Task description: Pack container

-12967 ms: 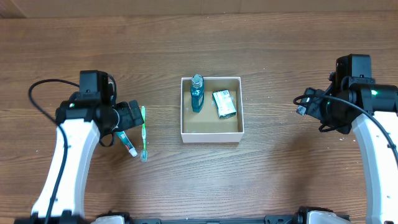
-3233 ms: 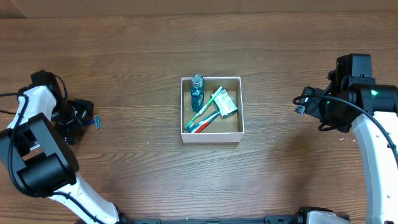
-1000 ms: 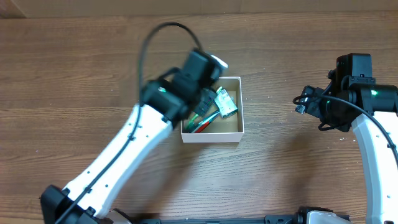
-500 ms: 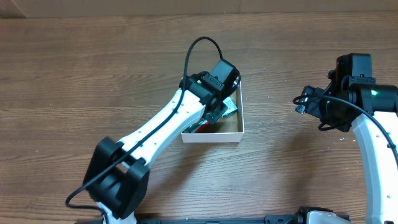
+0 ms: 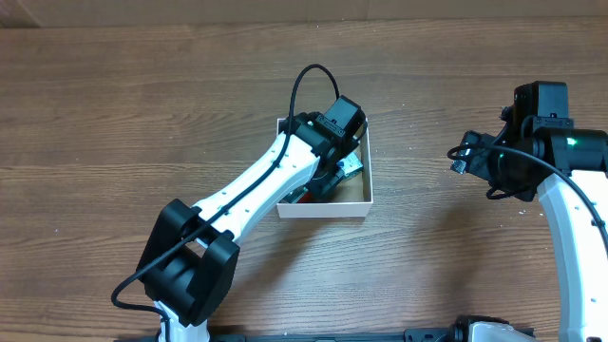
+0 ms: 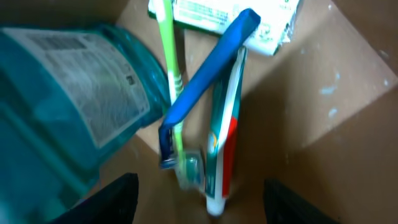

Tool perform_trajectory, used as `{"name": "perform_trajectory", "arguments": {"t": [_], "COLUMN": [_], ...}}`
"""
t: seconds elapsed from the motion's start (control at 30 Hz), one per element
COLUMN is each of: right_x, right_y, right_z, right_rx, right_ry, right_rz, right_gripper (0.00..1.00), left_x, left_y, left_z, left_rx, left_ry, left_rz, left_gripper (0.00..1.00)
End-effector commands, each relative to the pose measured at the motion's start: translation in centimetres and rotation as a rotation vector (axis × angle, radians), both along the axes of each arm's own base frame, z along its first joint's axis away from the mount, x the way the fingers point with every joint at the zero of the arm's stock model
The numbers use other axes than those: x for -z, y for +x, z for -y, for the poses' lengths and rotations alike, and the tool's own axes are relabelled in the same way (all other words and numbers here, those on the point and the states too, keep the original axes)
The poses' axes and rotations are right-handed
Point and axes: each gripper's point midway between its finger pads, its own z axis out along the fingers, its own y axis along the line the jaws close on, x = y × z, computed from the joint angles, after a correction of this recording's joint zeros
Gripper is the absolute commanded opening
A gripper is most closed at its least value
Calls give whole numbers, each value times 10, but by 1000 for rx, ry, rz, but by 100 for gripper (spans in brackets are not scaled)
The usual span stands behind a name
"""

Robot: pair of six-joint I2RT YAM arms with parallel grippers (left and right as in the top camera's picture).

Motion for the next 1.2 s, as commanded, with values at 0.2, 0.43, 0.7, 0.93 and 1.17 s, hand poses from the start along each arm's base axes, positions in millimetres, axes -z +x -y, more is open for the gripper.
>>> {"name": "perform_trajectory", "arguments": {"t": [0.2, 0.43, 0.7, 0.93, 1.17], "right_x": [-17, -67, -63, -61, -62], "right_y": [24, 74, 129, 160, 159], "right_z": [2, -1, -36, -50, -50], "right_rx": [-39, -120, -255, -277, -278], "right_ry": [-23, -76, -96, -96, -96], "right_rz": [121, 374, 461, 535, 537], "right_gripper": [92, 95, 100, 100, 100], "left_x": [-138, -205, -205, -187, -182], "left_y": [12, 38, 74, 81, 86], "left_z": [-7, -102, -194, -250, -265], "left_rx": [-168, -573, -850, -993, -996], "left_ry": [-190, -281, -403, -377, -340], "left_rz": [245, 467, 465, 436, 447], "left_gripper": [71, 94, 100, 100, 100]}}
